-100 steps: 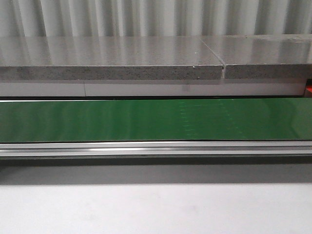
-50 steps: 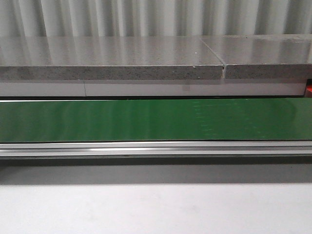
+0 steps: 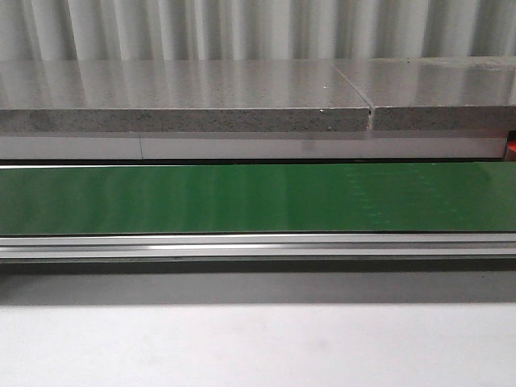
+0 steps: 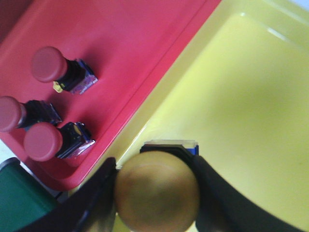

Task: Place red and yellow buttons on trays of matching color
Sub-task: 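Lower the yellow button into the yellow tray with the right gripper, release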

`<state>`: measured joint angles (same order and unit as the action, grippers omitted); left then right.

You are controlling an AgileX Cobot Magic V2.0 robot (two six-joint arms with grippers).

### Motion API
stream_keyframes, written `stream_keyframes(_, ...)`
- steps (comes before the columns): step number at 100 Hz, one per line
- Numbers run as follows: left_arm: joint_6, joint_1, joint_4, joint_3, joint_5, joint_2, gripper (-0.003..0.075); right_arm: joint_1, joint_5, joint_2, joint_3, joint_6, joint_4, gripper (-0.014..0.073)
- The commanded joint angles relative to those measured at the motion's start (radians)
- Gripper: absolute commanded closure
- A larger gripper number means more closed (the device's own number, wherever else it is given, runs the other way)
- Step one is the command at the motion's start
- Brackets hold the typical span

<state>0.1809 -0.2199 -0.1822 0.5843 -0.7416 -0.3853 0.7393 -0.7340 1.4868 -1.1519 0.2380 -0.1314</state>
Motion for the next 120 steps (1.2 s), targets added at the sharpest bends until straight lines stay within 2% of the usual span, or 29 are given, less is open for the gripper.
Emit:
stream_keyframes(1,0.000,-0.007,-0.020,0.025,0.067,-0.006,0.0741,-0.006,0.070,0.019,-0.032,0.003,-0.033,0.0376)
stream_keyframes(21,0.000,-0.007,-0.020,0.025,0.067,-0.006,0.0741,-0.052,0.144,0.118,-0.032,0.003,-0.035,0.0376)
stream_keyframes(53,0.000,-0.007,-0.020,0.025,0.067,-0.006,0.0741,-0.052,0.212,0.217,-0.032,0.003,-0.040,0.0372)
stream_keyframes(67,0.000,-0.007,-0.020,0.025,0.067,-0.006,0.0741,-0.052,0.194,0.241,-0.032,0.003,-0.046,0.0291)
stream_keyframes(82,0.000,-0.007,-0.020,0.025,0.067,-0.006,0.0741,-0.052,0.191,0.243,-0.032,-0.008,-0.046,0.0088)
stream_keyframes(87,0.000,-0.007,-0.020,0.025,0.067,-0.006,0.0741,-0.052,0.190,0.243,-0.032,-0.008,-0.046,0.0046)
stream_keyframes(120,0.000,-0.007,-0.020,0.025,0.067,-0.006,0.0741,-0.052,0.183,0.142,-0.032,-0.008,0.016,0.0044)
